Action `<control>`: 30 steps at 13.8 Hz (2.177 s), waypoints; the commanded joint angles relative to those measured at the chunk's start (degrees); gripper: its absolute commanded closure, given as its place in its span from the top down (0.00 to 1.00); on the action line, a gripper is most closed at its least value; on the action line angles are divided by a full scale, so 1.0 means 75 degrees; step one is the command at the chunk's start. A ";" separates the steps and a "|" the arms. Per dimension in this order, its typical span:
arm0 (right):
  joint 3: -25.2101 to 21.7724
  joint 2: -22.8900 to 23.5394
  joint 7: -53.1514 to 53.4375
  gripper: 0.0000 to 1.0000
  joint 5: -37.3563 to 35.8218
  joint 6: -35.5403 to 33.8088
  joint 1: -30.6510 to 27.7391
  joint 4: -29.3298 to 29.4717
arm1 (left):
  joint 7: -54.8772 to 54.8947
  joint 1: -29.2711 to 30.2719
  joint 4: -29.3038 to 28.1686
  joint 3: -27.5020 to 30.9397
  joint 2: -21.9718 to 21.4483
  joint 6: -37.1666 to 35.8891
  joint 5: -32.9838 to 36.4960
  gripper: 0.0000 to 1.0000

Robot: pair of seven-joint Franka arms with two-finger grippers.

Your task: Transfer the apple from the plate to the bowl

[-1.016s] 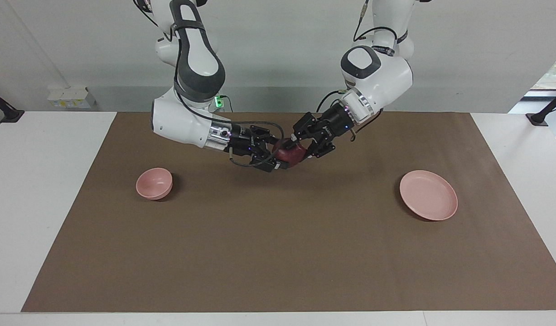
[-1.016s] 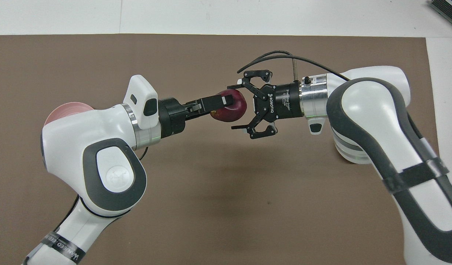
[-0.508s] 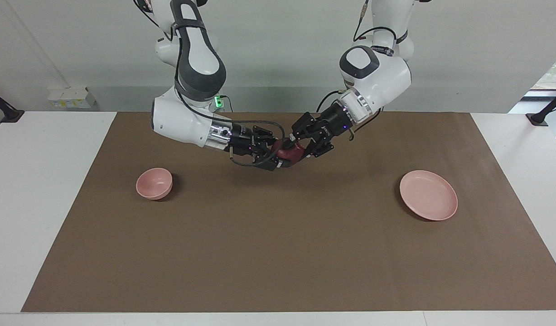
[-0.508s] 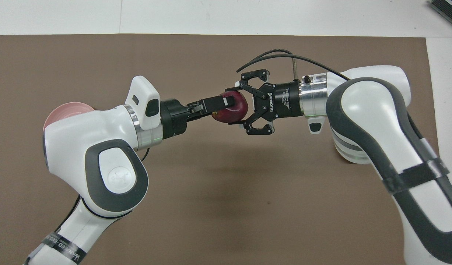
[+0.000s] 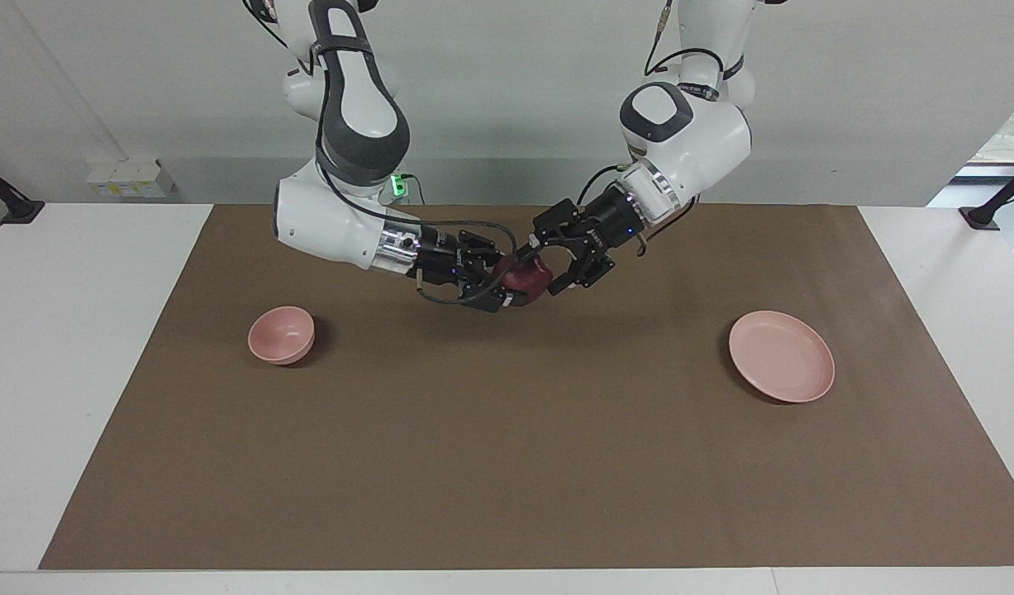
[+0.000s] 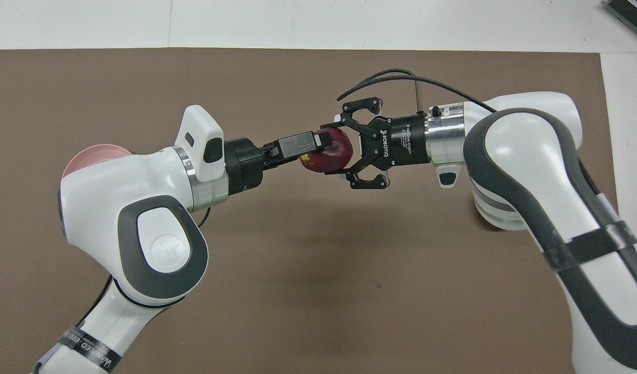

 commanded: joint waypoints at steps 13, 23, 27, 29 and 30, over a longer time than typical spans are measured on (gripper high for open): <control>-0.0023 0.0134 -0.3902 0.00 -0.5218 -0.0744 -0.1522 -0.0012 | -0.2272 0.0800 0.0184 0.0153 0.0305 -0.1297 0.7104 1.00; -0.0023 -0.0275 -0.6597 0.00 -0.9089 -0.0698 -0.1734 -0.0479 | -0.2393 0.1632 0.0302 0.0375 0.0317 -0.2505 0.9795 1.00; -0.0034 -0.0628 -0.7501 0.00 -0.9582 -0.0018 -0.2108 -0.1453 | -0.2369 0.1738 0.0583 0.0375 0.0247 -0.2915 0.9844 1.00; -0.0023 -0.0499 -0.7818 0.00 -0.9945 0.0239 -0.2389 -0.1337 | -0.2369 0.1762 0.0700 0.0387 0.0247 -0.3021 0.9855 1.00; -0.0023 -0.0510 -0.7994 0.00 -0.9981 0.0287 -0.2436 -0.1360 | -0.2369 0.1785 0.0840 0.0387 0.0235 -0.3265 0.9855 1.00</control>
